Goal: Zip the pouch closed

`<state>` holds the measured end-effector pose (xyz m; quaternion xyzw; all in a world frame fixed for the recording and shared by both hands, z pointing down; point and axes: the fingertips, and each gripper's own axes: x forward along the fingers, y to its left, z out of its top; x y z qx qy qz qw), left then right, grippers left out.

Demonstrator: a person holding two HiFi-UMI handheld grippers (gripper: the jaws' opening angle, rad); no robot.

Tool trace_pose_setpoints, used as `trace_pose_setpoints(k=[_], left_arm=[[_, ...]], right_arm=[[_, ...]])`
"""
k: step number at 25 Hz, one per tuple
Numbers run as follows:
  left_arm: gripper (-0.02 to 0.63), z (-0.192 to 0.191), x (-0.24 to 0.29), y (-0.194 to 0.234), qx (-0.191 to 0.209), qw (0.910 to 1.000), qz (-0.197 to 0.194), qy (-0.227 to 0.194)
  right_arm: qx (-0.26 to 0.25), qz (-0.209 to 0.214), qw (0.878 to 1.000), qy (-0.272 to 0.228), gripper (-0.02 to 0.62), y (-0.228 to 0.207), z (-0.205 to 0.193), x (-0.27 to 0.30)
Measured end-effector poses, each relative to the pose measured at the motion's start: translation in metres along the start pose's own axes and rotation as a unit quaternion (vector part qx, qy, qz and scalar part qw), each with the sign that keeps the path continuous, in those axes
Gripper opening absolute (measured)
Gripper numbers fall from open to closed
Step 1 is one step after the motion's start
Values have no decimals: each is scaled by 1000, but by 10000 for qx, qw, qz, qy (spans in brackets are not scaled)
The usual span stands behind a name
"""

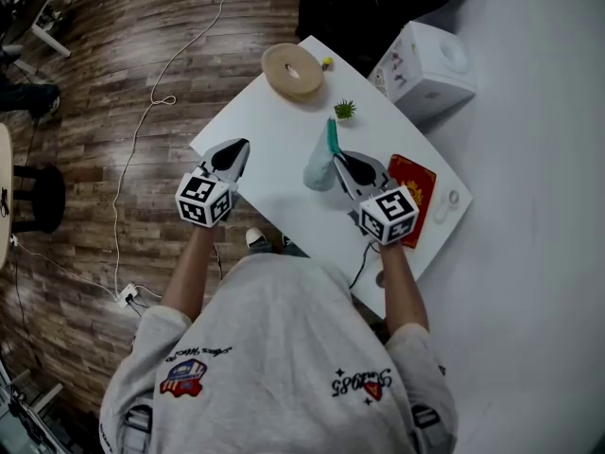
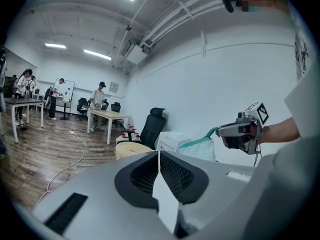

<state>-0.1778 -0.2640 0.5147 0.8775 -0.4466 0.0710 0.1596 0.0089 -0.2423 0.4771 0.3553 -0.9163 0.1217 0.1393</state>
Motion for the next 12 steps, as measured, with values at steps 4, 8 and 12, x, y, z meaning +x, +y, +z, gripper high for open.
trace_pose_setpoints(k=[4, 8, 12], left_arm=[[14, -3, 2, -1, -16, 10000, -13, 22], [14, -6, 1, -2, -33, 10000, -15, 26], [14, -10, -2, -3, -67, 10000, -20, 54]], right_arm=[[-5, -3, 10000, -27, 20, -2, 0, 0], [-19, 0, 10000, -35, 20, -1, -1, -1], [-29, 16, 10000, -17, 20, 3, -4, -3]])
